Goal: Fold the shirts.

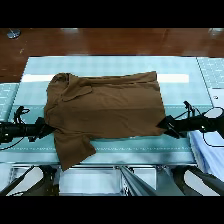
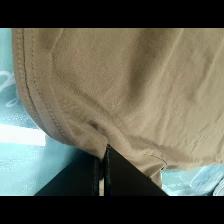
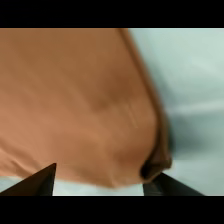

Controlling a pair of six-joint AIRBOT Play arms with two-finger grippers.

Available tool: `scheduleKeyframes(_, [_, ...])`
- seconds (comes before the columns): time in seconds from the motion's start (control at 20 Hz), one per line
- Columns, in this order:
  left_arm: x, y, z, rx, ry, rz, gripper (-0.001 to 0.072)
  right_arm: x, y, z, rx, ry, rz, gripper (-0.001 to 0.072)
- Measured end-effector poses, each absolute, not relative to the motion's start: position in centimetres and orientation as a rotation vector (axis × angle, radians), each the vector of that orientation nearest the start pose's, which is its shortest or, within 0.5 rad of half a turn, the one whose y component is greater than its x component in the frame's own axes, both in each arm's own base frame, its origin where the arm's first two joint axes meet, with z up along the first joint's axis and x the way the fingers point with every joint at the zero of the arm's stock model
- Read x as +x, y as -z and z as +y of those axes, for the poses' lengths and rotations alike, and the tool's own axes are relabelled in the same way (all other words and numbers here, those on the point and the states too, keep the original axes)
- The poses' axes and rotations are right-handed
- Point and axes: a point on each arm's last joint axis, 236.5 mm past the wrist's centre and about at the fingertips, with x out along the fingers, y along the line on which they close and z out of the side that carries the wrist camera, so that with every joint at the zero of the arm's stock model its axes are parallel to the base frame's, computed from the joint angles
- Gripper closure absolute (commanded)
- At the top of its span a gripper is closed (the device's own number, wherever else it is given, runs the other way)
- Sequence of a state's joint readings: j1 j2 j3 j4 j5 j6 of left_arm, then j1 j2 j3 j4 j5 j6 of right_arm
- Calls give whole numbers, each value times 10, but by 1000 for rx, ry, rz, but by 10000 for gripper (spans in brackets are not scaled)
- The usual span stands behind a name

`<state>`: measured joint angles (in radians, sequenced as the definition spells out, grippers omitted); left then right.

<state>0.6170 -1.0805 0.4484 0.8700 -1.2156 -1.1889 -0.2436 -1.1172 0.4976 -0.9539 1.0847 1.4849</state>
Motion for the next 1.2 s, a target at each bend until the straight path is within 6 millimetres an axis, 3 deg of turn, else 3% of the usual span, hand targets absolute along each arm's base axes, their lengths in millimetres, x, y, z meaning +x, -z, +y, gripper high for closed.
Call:
scheduleKeyframes(0.05, [223, 88, -17, -957, 91, 1397, 681, 240, 102, 68, 805, -46, 1509, 245])
scheduleKeyframes(0.1, [223, 88, -17, -956, 91, 1397, 682, 249, 102, 66, 800, -36, 1475, 651])
scheduleKeyframes(0.15, [223, 88, -17, -957, 91, 1398, 682, 254, 104, 64, 787, -28, 1461, 690])
scheduleKeyframes(0.35, [225, 86, -17, -959, 94, 1392, 682, 270, 88, 74, 779, -110, 1416, 692])
scheduleKeyframes(0.5, [253, 59, -16, -986, 129, 1284, 683, 302, 52, 74, 722, -191, 1331, 691])
scheduleKeyframes(0.6, [299, 2, -14, -999, 202, 1073, 684, 348, -4, 67, 656, -240, 1188, 691])
scheduleKeyframes(0.65, [325, -39, -11, -978, 239, 938, 684, 374, -43, 62, 617, -261, 1090, 691])
scheduleKeyframes(0.75, [367, -138, -3, -889, 290, 661, 684, 416, -137, 51, 529, -287, 875, 691])
scheduleKeyframes(0.85, [383, -244, 2, -767, 319, 414, 684, 435, -235, 39, 433, -279, 668, 690])
scheduleKeyframes(0.9, [383, -291, 2, -711, 325, 315, 684, 434, -279, 36, 388, -274, 585, 691])
scheduleKeyframes(1.0, [368, -374, -2, -588, 328, 154, 684, 412, -365, 34, 302, -271, 421, 691])
scheduleKeyframes(1.1, [341, -437, -10, -461, 314, 40, 684, 374, -430, 36, 228, -261, 285, 691])
scheduleKeyframes(1.2, [307, -478, -20, -336, 284, -27, 684, 327, -475, 36, 167, -227, 174, 691])
